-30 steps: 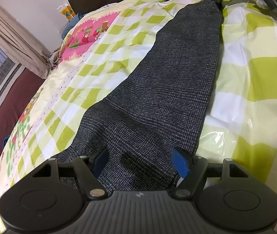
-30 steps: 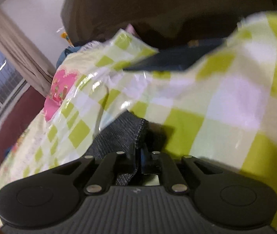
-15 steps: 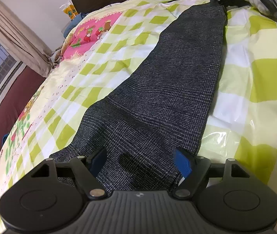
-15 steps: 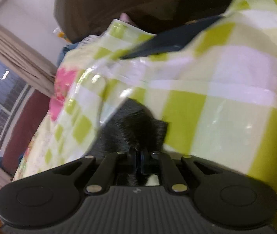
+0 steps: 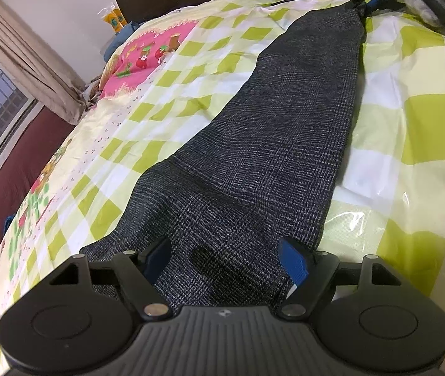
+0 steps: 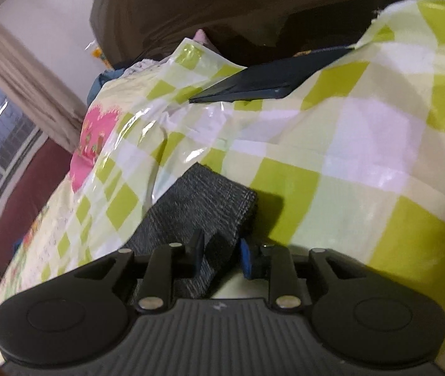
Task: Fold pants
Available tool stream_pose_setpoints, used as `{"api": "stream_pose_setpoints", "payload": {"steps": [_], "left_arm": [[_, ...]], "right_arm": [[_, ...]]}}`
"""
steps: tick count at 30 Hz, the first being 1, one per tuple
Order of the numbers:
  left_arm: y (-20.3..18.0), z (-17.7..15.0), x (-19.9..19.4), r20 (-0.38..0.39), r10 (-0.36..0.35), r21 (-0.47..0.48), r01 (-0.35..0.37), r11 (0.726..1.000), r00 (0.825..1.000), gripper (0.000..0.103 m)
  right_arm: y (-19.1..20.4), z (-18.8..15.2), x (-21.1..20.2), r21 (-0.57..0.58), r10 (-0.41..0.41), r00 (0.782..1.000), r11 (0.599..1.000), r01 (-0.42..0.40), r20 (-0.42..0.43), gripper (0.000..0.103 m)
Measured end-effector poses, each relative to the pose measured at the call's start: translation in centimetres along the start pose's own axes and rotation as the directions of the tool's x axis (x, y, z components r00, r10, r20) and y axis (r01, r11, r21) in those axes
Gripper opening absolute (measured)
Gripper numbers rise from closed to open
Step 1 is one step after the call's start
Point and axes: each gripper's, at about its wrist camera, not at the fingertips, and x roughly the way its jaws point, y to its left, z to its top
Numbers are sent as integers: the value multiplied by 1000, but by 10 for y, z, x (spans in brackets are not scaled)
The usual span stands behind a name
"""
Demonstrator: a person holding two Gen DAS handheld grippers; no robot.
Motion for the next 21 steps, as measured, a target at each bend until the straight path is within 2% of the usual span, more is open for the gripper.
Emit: {"api": "stream_pose_setpoints", "payload": {"steps": [2, 5, 7, 10, 12, 15, 17, 18, 21], "left_arm": [[0, 0, 0, 1, 0, -5, 0, 1000, 1000, 89], [0, -1, 1, 4, -2, -7, 2, 1000, 1000, 89], [1, -1, 1, 5, -5, -11, 5, 1000, 1000, 90], [2, -2, 1, 9, -7, -16, 7, 1000, 1000, 90], [2, -3, 1, 13, -7, -17, 7, 1000, 1000, 90], [0, 0, 2, 6, -6, -2, 6, 1000, 1000, 90], [-1, 3, 3, -4, 0, 12, 0, 1000, 1000, 92], [-1, 5, 3, -12, 3, 17, -3, 1000, 1000, 92], [-2, 12, -1, -19, 8, 24, -7, 1000, 1000, 92]], "right_arm": [[3, 1, 8, -17, 34, 999, 999, -34, -13, 45], [8, 1, 13, -53, 70, 997, 996, -71, -29, 54], [3, 3, 12, -25, 112, 993, 993, -114, -40, 54], [-12, 2, 10, 88, 226, 972, 971, -221, -61, 38], [-12, -1, 19, 112, 284, 955, 955, -274, -83, 38], [0, -3, 47, 94, 284, 952, 957, -274, -115, 34], [3, 1, 66, 163, 252, 957, 960, -228, -142, 8], [4, 2, 68, 200, 251, 957, 955, -221, -145, 8], [8, 8, 35, 200, 313, 947, 934, -295, -65, 6]]}}
